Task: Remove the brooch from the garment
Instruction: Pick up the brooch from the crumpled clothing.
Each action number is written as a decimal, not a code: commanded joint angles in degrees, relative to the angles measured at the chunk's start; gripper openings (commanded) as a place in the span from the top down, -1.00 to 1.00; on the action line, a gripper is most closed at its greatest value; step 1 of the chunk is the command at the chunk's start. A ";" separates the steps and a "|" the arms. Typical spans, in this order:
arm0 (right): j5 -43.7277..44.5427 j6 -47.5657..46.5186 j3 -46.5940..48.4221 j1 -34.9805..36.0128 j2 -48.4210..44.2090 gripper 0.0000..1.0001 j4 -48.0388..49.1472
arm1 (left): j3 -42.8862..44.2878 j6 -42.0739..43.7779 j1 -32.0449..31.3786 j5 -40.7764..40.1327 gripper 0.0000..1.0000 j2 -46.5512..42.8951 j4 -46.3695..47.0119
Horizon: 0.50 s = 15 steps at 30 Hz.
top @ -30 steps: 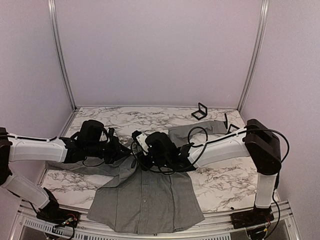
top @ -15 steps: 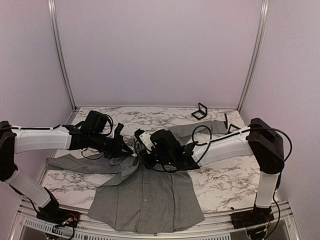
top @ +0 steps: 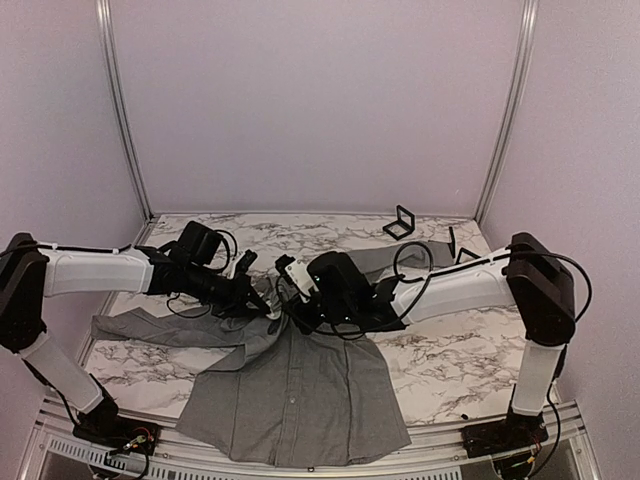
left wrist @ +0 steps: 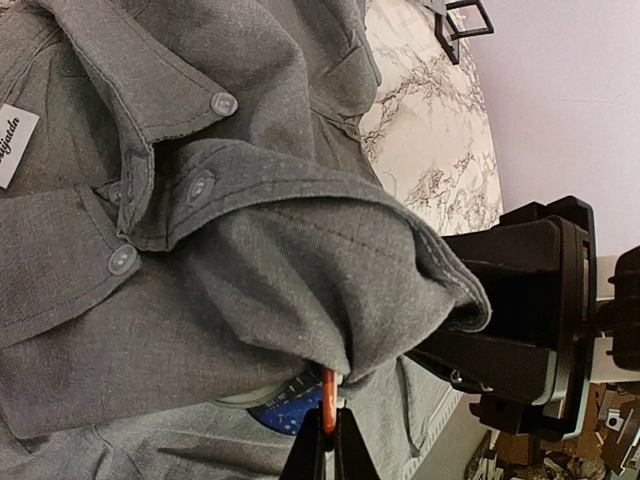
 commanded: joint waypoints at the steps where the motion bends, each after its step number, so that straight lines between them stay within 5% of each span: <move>1: -2.65 1.66 0.93 -0.51 -4.16 0.39 -1.43 | 2.17 1.95 0.79 3.79 1.00 2.18 0.56; 7: -4.92 4.27 -1.52 -0.51 -8.38 0.02 -3.13 | 3.64 1.74 1.88 5.89 1.00 4.58 1.55; 15: -11.69 10.11 -4.95 -0.51 -13.17 -0.14 -3.40 | 5.98 2.64 2.58 7.79 1.00 6.78 1.21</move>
